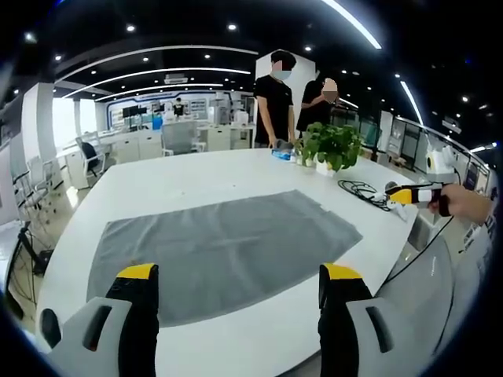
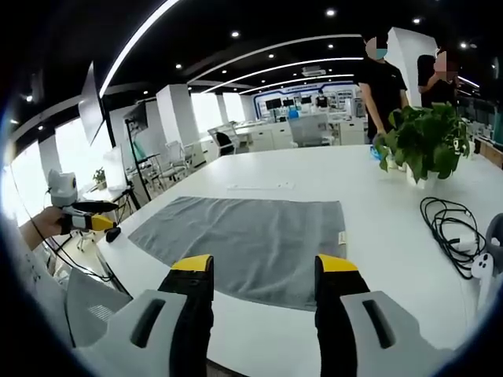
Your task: Fold the towel on the table until its edges align and the towel forms a compact rectangular stack.
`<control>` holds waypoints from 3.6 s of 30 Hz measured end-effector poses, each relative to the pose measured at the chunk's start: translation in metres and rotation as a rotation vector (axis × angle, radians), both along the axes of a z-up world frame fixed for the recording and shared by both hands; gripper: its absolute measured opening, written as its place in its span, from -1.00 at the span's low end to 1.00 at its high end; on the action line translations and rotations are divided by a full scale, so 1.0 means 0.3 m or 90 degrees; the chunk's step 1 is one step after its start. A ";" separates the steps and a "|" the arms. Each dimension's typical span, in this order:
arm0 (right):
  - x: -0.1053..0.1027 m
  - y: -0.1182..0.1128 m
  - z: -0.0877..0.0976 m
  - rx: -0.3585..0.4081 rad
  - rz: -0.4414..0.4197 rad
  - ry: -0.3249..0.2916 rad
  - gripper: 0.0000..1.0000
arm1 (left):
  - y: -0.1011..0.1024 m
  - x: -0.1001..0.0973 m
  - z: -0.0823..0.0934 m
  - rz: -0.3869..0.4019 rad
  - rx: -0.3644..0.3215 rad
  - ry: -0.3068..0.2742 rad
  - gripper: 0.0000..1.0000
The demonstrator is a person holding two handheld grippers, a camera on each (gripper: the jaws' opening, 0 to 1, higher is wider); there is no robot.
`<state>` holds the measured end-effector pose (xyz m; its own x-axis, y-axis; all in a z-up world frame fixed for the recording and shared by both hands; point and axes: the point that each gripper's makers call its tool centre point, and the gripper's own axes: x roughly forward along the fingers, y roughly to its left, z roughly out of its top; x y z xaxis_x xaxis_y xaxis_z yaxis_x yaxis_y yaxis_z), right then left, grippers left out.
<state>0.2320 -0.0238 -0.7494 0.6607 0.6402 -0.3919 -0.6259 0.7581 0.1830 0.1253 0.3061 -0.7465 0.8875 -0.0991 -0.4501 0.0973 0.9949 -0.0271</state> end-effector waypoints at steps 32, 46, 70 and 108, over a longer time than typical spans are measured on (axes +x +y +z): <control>0.008 0.018 -0.075 -0.009 0.014 0.040 -0.03 | -0.051 0.026 -0.080 -0.034 -0.010 0.048 0.70; 0.032 0.050 -0.124 -0.036 0.047 0.060 -0.03 | -0.148 0.095 -0.129 -0.082 0.014 0.073 0.68; 0.189 -0.033 -0.134 -0.123 0.090 0.034 -0.04 | -0.387 0.257 -0.190 -0.248 0.055 0.086 0.59; 0.476 -0.051 -0.089 -0.198 0.133 -0.024 0.00 | -0.848 0.490 -0.177 -0.465 0.078 0.033 0.44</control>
